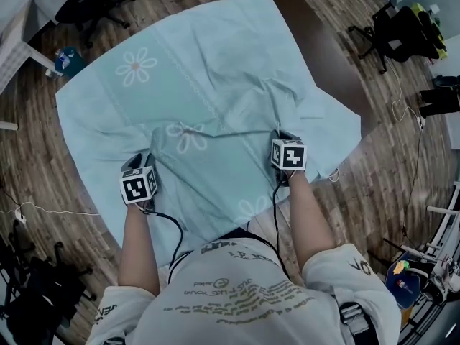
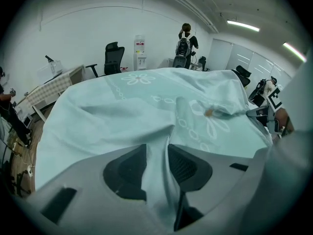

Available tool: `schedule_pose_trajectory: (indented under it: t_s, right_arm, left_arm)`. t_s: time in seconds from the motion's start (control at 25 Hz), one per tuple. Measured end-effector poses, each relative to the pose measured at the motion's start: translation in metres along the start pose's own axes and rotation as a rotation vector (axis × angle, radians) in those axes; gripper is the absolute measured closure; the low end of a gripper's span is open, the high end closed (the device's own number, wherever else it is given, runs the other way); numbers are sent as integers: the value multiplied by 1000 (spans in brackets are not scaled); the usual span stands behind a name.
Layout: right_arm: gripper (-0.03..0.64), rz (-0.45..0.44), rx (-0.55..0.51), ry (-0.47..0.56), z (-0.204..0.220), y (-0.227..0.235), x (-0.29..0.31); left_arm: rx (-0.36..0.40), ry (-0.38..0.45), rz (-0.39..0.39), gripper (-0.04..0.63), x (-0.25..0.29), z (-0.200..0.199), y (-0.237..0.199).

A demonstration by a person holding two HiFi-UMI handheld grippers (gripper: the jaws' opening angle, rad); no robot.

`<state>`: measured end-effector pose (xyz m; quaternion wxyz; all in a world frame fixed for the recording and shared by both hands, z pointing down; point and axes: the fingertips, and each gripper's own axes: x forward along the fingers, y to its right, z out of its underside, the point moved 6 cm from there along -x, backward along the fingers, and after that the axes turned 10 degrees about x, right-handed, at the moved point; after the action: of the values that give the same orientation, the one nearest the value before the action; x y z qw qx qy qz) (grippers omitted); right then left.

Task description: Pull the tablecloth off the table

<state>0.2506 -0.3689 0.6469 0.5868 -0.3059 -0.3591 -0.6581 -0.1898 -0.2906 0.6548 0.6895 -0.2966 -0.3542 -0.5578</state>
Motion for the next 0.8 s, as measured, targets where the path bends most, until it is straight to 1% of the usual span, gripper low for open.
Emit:
schedule_pose_trajectory:
  t_s: [0.08,0.2,0.24,0.32,0.4,0.52,0.64,0.8]
  right_arm:
    - [595,9,-14,9,1,-1,-1]
    - [597,39,-40,34,2,-3,-3]
    - [598,45,-48,40,2,-4,-2]
    - [598,54,-55,50,3,-5,-1]
    - [600,64,-46,55,5,-5,0]
    - [601,64,-1,65,6,-4,-2]
    - [601,58,49,112,4,-3,-15]
    - [601,64,35,190,-1,-9,-36]
  left_arm:
    - [7,-6,4,482,-1,1,1]
    - [25,-15,0,563,-1,1,5]
    - [32,-18,-7,572,-1,1,6]
    - [27,-19,-21,579,0,1,7]
    - [-9,-15,-29,582,-1,3,6]
    - [-43,0,-39,583,-9,3,8]
    - [-40,20,-56,584,-21,-2,11]
    - [-39,51,-79,584,-39,-7,16]
